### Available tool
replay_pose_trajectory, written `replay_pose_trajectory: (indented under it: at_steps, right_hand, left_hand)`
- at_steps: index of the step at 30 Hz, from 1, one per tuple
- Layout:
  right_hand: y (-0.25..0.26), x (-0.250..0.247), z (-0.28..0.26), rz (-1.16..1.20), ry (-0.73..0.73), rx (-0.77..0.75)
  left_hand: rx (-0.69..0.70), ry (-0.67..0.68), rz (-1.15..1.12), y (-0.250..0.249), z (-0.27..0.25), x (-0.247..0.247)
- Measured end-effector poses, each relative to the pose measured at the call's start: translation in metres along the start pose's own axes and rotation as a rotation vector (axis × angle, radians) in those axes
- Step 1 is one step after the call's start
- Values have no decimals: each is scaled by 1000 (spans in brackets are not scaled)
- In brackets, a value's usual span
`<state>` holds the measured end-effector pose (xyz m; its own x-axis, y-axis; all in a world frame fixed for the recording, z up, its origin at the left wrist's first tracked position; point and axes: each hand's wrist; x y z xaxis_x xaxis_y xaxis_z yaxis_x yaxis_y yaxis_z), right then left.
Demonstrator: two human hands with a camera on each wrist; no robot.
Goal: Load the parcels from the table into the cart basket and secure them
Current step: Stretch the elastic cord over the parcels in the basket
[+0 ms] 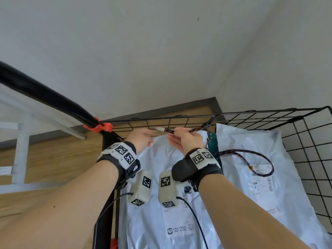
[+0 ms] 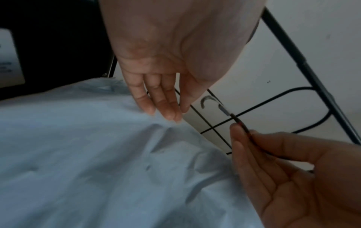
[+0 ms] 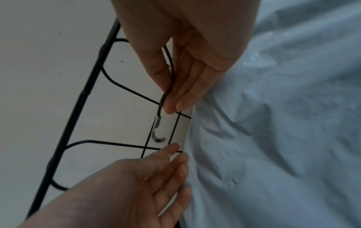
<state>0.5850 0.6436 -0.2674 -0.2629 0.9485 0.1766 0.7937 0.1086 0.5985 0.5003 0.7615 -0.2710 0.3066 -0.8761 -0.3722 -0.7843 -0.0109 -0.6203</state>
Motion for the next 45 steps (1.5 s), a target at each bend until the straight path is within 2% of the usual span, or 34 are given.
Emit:
replay_pose_trajectory:
  at_steps: [5,9,18,25,28,31,35,40,45]
  right_hand:
    - [-8,-3,2,206,-36,-2]
    - [-10,4,4,274,-97,-28]
    - [-18,18,15,-148,-212,-177]
    - [-12,12,15,-263,-133,-89]
    - [-11,12,14,-295,-8,-11]
    - [-6,11,10,-220,82,39]
    - [2,7,8,-133,79,82]
    - [9,-1,2,-172,33,127]
    - [21,-9,-1,-27,-35,182]
  left_hand:
    - [6,3,-142,5,0,4]
    - [19,-13,-180,8,0,7]
    - [49,-44,-262,20,3,6]
    - [51,-36,-322,16,5,1]
    - [67,4,-291,13,4,-1]
    - [79,15,-258,14,3,0]
    - [87,-5,-308,12,1,-1]
    - [74,-4,-362,10,0,-1]
    - [27,-34,-379,10,0,0]
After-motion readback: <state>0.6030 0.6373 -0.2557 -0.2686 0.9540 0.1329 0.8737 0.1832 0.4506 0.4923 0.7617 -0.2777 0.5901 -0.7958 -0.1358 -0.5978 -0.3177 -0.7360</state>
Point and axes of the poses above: each hand's wrist, its own z-axis towards the middle knuckle, its own x-axis out of the palm, y = z × x, and after that the axes turned 3 degrees about y, right-handed
